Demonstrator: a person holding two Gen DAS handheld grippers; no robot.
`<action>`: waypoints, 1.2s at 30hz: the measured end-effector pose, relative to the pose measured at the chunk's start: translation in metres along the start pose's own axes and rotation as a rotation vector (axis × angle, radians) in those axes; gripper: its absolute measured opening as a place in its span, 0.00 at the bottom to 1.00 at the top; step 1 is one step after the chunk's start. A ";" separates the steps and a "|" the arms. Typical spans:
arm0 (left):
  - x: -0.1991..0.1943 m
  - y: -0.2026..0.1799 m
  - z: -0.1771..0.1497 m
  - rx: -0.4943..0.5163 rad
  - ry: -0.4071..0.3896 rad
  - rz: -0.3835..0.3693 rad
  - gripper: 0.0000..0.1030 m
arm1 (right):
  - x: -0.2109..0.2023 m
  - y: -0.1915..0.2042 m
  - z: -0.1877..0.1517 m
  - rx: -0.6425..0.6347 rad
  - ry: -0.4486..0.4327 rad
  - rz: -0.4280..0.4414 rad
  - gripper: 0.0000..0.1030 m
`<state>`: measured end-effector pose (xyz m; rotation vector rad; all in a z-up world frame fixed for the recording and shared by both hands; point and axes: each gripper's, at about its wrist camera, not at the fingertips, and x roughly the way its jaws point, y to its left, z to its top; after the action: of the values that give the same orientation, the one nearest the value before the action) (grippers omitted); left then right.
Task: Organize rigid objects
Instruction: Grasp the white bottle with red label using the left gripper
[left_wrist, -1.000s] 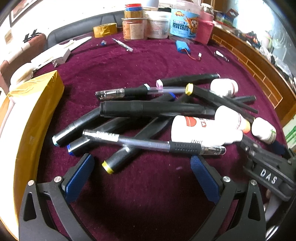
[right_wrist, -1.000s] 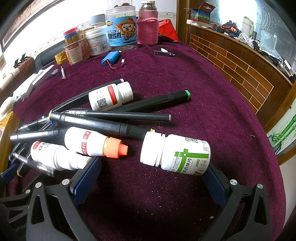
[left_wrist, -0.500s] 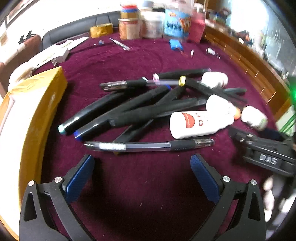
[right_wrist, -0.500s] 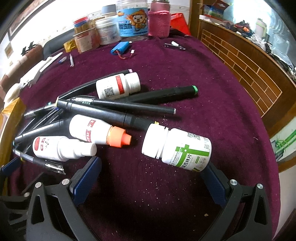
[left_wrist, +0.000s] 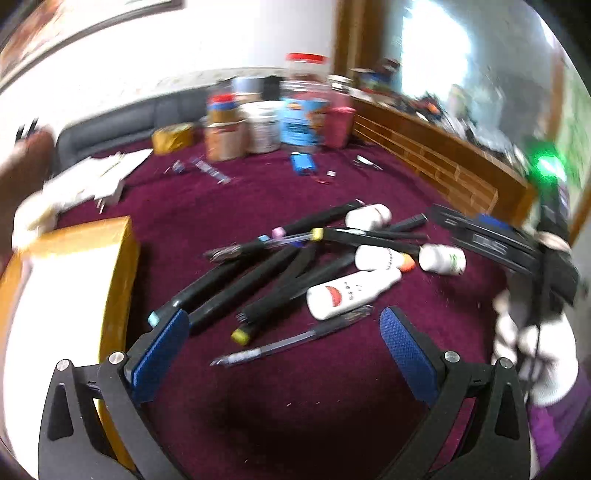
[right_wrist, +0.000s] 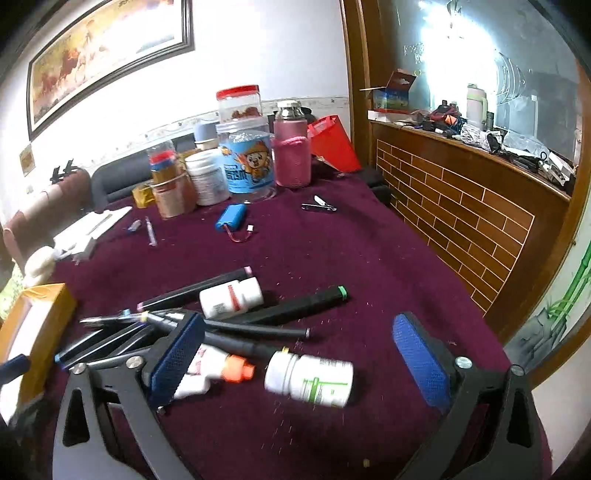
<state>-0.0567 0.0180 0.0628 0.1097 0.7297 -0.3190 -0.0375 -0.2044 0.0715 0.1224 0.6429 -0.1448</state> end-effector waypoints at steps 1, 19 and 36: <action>0.003 -0.009 0.003 0.043 -0.004 0.010 1.00 | 0.009 -0.001 -0.001 0.004 0.001 -0.006 0.82; 0.070 -0.073 0.026 0.263 0.193 -0.144 0.51 | 0.033 -0.025 -0.015 0.106 0.107 0.117 0.77; 0.066 -0.034 0.026 0.116 0.188 -0.247 0.29 | 0.042 -0.030 -0.017 0.135 0.155 0.117 0.77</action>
<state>-0.0051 -0.0358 0.0382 0.1615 0.9129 -0.5934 -0.0195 -0.2350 0.0311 0.3033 0.7782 -0.0661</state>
